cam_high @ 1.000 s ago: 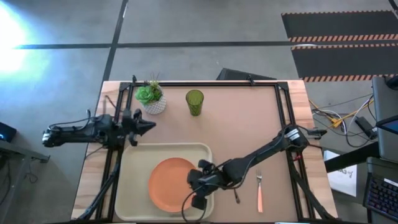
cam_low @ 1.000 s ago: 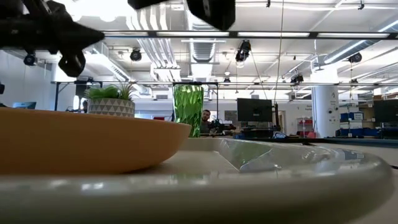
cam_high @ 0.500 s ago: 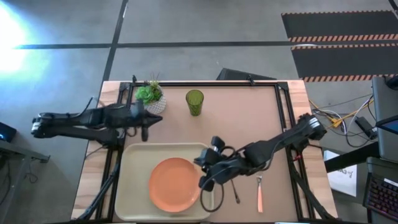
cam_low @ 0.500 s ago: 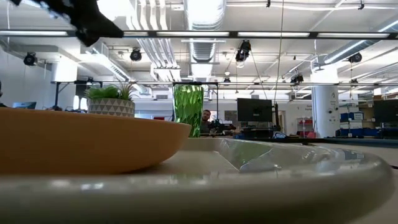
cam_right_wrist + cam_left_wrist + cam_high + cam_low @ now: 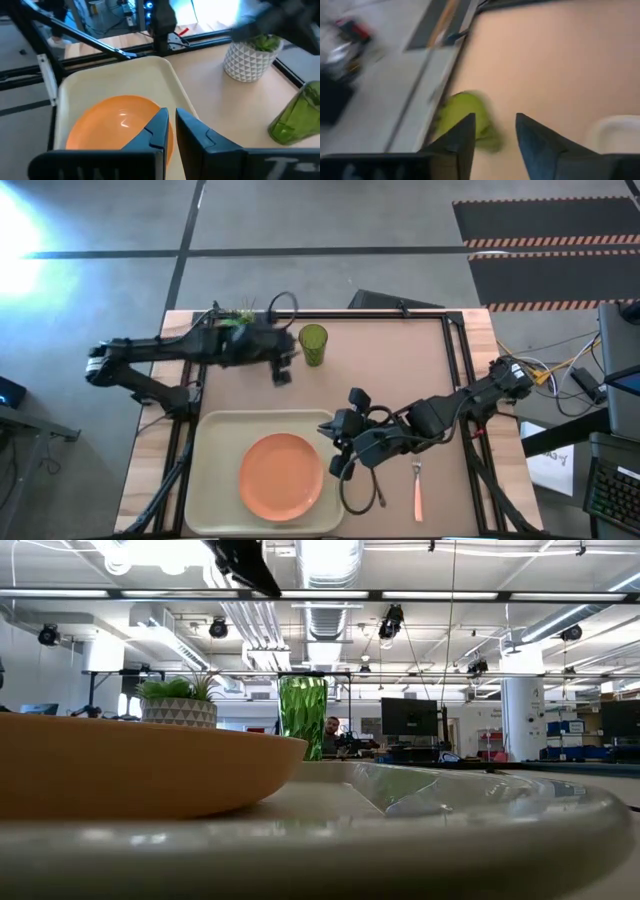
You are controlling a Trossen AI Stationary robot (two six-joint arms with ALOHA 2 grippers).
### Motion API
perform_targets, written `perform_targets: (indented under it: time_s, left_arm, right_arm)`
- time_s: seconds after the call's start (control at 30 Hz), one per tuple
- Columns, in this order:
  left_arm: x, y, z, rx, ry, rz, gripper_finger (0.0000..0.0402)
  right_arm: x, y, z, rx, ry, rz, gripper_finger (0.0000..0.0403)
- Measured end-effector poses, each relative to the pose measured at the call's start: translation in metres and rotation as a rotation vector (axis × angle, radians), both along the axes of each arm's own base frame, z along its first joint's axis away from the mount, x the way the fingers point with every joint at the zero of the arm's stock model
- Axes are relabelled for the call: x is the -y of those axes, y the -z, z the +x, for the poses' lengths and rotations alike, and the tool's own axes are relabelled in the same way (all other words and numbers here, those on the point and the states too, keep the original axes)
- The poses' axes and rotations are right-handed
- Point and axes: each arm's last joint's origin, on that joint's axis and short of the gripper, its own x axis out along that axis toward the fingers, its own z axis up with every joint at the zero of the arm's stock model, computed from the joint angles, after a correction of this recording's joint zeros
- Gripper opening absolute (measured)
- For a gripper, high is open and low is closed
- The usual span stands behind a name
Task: Pick and place plate/cup/fork/spoon on tray
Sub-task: Put the green cup on the white tray to the top left of the orange plate
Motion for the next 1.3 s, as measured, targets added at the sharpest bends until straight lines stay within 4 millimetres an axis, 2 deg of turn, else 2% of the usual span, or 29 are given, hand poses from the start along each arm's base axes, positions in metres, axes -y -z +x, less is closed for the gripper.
perform_targets:
  time_s: [0.13,0.33,0.5,0.67,0.83,1.13,1.3]
  left_arm:
    - [-0.03,0.006,0.01,-0.084,-0.121,-0.04,0.0152]
    - [-0.078,0.016,0.013,0.022,-0.128,-0.365,0.0155]
    - [-0.1,0.028,0.011,0.014,-0.187,-0.405,0.0155]
    - [-0.109,0.034,0.019,0.043,-0.188,-0.47,0.0155]
    - [-0.112,0.048,0.03,0.04,-0.147,-0.573,0.0155]
    - [-0.119,0.07,0.041,-0.02,-0.16,-0.597,0.0155]
    - [-0.121,0.074,0.044,-0.03,-0.151,-0.584,0.0155]
  right_arm:
    - [-0.001,-0.017,-0.015,0.028,-0.062,-0.015,0.0024]
    - [0.004,-0.05,-0.05,0.086,-0.137,-0.065,0.0024]
    - [0.016,-0.073,-0.08,0.118,-0.168,-0.088,0.0024]
    - [0.03,-0.086,-0.103,0.123,-0.169,-0.093,0.0024]
    - [0.037,-0.093,-0.114,0.133,-0.177,-0.105,0.0024]
    - [0.036,-0.091,-0.113,0.115,-0.178,-0.111,0.0024]
    - [0.033,-0.086,-0.107,0.097,-0.18,-0.118,0.0024]
